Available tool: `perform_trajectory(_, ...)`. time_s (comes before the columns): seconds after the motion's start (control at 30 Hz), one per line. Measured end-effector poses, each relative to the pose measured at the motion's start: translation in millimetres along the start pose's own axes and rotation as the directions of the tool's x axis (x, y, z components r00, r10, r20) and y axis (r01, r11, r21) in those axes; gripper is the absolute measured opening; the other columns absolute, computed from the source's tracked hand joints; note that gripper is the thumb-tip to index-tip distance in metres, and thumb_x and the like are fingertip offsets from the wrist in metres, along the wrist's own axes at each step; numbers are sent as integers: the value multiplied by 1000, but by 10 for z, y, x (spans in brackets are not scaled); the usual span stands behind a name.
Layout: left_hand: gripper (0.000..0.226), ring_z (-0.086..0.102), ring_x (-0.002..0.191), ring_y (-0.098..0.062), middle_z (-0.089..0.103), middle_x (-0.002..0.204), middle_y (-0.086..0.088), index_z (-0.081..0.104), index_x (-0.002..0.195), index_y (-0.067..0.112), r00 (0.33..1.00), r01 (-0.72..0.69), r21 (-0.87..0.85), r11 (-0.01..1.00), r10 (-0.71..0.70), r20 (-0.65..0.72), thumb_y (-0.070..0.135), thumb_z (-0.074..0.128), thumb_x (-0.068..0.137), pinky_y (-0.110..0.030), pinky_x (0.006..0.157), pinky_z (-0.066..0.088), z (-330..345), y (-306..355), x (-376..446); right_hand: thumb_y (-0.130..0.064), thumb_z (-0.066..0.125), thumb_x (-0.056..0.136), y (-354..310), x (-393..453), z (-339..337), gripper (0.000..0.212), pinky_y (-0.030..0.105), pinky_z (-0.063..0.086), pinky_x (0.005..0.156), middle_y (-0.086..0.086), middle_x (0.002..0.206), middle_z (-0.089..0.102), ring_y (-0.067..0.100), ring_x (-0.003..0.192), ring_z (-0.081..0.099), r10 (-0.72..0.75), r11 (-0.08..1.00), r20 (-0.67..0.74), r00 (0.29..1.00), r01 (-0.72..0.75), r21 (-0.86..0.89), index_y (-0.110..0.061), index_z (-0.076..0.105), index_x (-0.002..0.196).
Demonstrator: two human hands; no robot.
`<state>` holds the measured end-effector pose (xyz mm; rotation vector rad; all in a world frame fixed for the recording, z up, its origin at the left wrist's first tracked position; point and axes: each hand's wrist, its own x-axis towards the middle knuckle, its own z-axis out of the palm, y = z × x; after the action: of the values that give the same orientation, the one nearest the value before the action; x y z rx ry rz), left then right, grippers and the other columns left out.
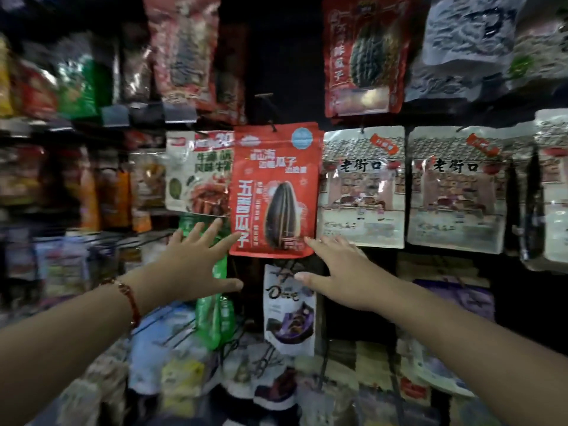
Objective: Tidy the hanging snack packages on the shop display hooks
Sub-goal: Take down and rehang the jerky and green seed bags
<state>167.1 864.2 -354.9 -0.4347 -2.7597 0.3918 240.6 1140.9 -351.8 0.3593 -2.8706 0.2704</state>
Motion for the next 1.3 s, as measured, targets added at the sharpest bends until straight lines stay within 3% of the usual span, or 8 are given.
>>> perform_trajectory(0.13, 125, 0, 153, -38, -19, 166, -6, -18, 153, 45, 989, 110, 64, 992, -116, 93, 104, -3, 44, -60, 120, 13, 143, -642, -189, -74, 40, 91, -537, 394, 135, 86, 50, 3, 124, -1, 168, -5, 29, 154, -7, -68, 997, 74, 995, 65, 45, -36, 2, 159)
perform_trajectory(0.3, 104, 4, 153, -38, -14, 167, -7, -17, 154, 45, 975, 189, 160, 969, -205, 90, 95, 26, 73, -61, 117, 20, 267, -1168, -171, -72, 40, 92, -1119, 874, 160, 87, 51, 5, 124, 2, 168, -4, 29, 154, -5, -98, 993, 105, 990, 90, 76, -32, 3, 159)
perform_trajectory(0.67, 90, 12, 152, -37, -8, 168, -8, -4, 155, 45, 978, 203, 82, 976, -206, 39, 86, 30, 83, -58, 115, 29, 284, -1817, 618, -67, 41, 95, -1708, 1982, 110, 90, 44, 24, 120, 12, 167, 7, 34, 151, 19, 43, 964, 134, 990, -77, 254, -12, 10, 159)
perform_trajectory(0.9, 77, 28, 146, -41, 7, 166, -14, 15, 155, 41, 974, 218, -252, 943, -226, -4, 75, 38, 91, -54, 114, 35, 439, -1948, 1261, -46, 64, 90, -1651, 2258, 154, 54, 27, 39, 56, 9, 102, 61, 27, 81, 60, 283, 894, -97, 954, -226, 387, -6, 54, 125)
perform_trajectory(1.07, 76, 55, 111, -25, 51, 127, -8, 26, 147, 11, 908, 115, -877, 466, -407, -97, 57, 56, 94, -39, 92, 48, 459, -1777, 1557, -33, 68, 82, -1624, 2393, 156, 69, 31, 48, 62, 11, 105, 64, 31, 87, 64, 377, 821, -136, 916, -263, 507, -6, 41, 140)
perform_trajectory(1.13, 76, 54, 108, -24, 47, 123, -7, 21, 146, 13, 881, 66, -969, 239, -470, -56, 52, 61, 93, -40, 90, 47, 429, -1717, 1630, -32, 68, 84, -1621, 2433, 183, 94, 37, 55, 75, 13, 118, 62, 32, 99, 64, 395, 813, -126, 910, -283, 508, -8, 11, 155)
perform_trajectory(1.2, 73, 58, 101, -21, 51, 120, -3, 25, 143, 15, 843, 15, -992, 124, -535, -54, 47, 65, 92, -37, 82, 50, 423, -1699, 1671, -32, 65, 88, -1614, 2454, 195, 109, 35, 50, 59, 12, 111, 60, 27, 89, 62, 404, 806, -107, 908, -298, 512, -12, -18, 155)
perform_trajectory(1.3, 55, 70, 88, -23, 66, 111, -9, 47, 128, 8, 830, -22, -1000, -2, -558, -17, 40, 70, 90, -36, 72, 59, 437, -1713, 1667, -32, 65, 88, -1597, 2459, 188, 114, 33, 46, 59, 16, 119, 63, 28, 85, 61, 419, 785, -117, 900, -295, 545, -16, -28, 152)
